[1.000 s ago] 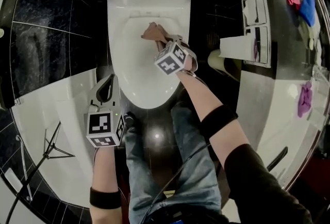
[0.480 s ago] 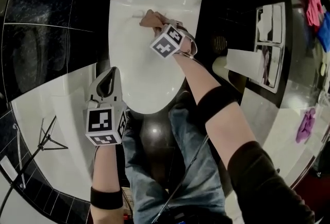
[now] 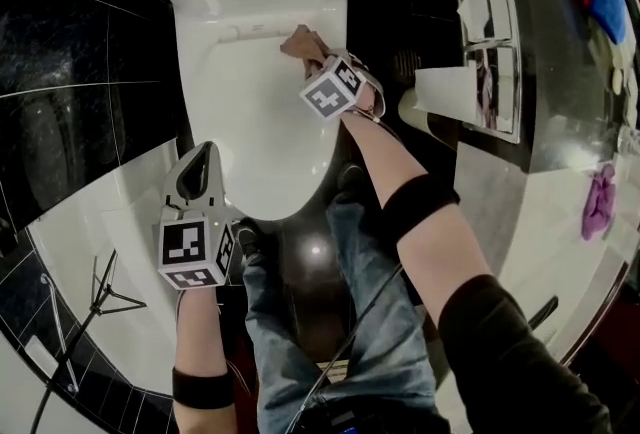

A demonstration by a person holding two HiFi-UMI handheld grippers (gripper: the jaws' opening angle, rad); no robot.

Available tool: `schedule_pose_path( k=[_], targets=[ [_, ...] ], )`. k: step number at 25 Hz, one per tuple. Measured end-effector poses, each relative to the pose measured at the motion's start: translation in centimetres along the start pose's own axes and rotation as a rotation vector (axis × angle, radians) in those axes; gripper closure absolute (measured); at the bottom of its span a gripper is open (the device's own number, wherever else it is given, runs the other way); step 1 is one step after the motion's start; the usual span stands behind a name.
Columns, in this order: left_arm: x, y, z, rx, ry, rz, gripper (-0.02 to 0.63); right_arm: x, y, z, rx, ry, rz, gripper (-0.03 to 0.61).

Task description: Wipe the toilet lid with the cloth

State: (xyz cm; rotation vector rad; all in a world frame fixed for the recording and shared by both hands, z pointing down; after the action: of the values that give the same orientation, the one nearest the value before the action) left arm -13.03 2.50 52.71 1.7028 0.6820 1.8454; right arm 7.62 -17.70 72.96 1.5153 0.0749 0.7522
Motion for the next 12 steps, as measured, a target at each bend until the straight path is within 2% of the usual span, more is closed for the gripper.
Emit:
schedule_pose_path(
  k=[3,8,12],
  targets=[
    [0.3,-0.2,0.0,0.021,0.014,0.005,0.612,3.1,-1.3,-0.7,0.001,0.070,-0.003,0.505],
    [1.2,-1.0,0.0,0.059,0.036,0.011,0.612,8.2,-2.2,-5.2,-0.009,0.176,0.030,0.506],
    [1.9,-2.3,-0.4,0.089,0.058,0.020,0.612,10.3,-3.4,-8.9,-0.003,0.222,0.036,0.506]
  ],
)
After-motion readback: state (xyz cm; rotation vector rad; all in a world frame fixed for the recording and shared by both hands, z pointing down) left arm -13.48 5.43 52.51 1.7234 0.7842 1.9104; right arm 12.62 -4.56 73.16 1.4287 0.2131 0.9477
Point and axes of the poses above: the fingertips, and each gripper's own axes: y forward along the fingers, z to its right, x out of its underside, the point moved 10 cm from there along -y, backward along the fingers, and after that the axes turned 12 degrees about -x, right-handed, at the moved point
